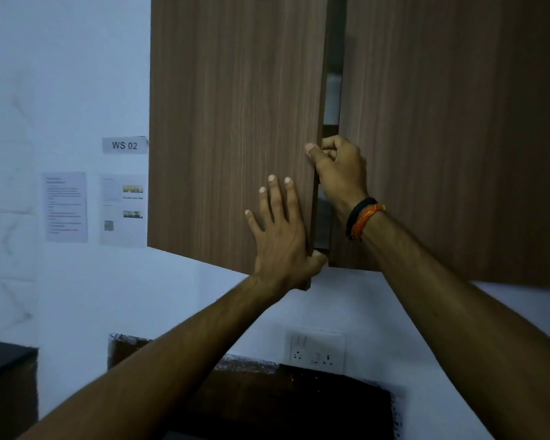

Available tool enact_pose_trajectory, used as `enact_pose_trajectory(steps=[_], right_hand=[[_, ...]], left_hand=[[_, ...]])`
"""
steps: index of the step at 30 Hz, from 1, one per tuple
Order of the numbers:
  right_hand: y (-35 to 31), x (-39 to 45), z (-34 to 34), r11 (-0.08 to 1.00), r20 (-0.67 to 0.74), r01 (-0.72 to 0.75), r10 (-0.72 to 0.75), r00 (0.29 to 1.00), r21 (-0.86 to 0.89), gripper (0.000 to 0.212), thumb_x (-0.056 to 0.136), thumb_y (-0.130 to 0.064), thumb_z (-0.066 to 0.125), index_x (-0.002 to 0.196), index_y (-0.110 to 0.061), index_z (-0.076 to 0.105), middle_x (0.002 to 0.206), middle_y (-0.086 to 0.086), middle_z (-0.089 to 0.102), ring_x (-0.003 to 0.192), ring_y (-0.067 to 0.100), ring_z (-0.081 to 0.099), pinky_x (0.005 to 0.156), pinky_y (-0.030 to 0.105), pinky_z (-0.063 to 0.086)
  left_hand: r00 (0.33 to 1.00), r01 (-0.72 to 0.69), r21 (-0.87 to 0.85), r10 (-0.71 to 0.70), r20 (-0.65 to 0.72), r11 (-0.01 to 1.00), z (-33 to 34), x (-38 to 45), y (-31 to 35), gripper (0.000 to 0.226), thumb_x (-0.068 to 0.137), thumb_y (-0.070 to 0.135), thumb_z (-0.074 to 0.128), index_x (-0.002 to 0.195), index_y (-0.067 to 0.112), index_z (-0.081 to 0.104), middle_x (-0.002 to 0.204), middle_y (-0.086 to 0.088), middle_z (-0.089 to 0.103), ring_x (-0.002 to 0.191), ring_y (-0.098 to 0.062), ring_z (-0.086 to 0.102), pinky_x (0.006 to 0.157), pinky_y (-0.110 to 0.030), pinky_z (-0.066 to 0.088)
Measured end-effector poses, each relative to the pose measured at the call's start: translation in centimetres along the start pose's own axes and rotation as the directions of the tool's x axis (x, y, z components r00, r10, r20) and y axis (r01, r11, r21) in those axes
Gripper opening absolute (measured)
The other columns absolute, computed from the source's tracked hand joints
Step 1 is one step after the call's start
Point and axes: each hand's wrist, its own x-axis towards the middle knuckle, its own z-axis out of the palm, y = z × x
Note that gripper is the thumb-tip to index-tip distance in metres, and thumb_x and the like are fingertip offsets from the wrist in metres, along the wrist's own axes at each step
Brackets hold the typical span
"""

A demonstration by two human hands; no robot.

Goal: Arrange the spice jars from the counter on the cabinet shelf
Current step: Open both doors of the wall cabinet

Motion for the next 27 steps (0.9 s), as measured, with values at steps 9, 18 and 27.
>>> enact_pose_trajectory(steps=[9,18,27], right_hand=[[-5.2,-3.5,3.1,0.915,-0.037,0.284,-0.286,0.958,0.286,0.025,0.097,-0.026,0.06,0.096,-0.002,0.065,0.085,0.009,0.071,0.079,0.021,0.068,0.073,0.042,0.059],[-9.9,-5.8,6.9,0.816,0.062,0.282,-0.36,0.931,0.504,0.034,0.098,-0.033,0.059,0.117,-0.005,0.066,0.101,-0.01,0.069,0.096,0.001,0.064,0.085,0.024,0.052],[-14.8,-8.4,11.8,0.812,0.091,0.322,-0.414,0.906,0.487,0.069,0.094,-0.051,0.057,0.153,-0.023,0.036,0.145,-0.005,0.055,0.128,0.007,0.055,0.102,0.034,0.051]], left_hand=[[0.995,-0.099,-0.203,0.097,-0.02,0.974,-7.1,-4.3,-3.0,0.125,0.067,0.044,0.065,0.157,0.015,-0.018,0.164,0.002,-0.029,0.153,-0.022,-0.022,0.12,-0.066,0.009],[0.995,-0.101,-0.299,0.095,-0.034,0.949,-13.2,-7.9,-5.8,0.118,0.071,0.025,0.066,0.158,0.02,-0.014,0.167,0.009,-0.017,0.154,-0.007,-0.012,0.124,-0.035,0.01],[0.971,-0.145,-0.179,0.105,-0.217,0.973,-18.7,-11.9,-7.9,0.095,0.078,-0.003,0.055,0.157,-0.002,0.002,0.168,-0.012,0.007,0.154,-0.021,0.018,0.12,-0.046,0.031]])
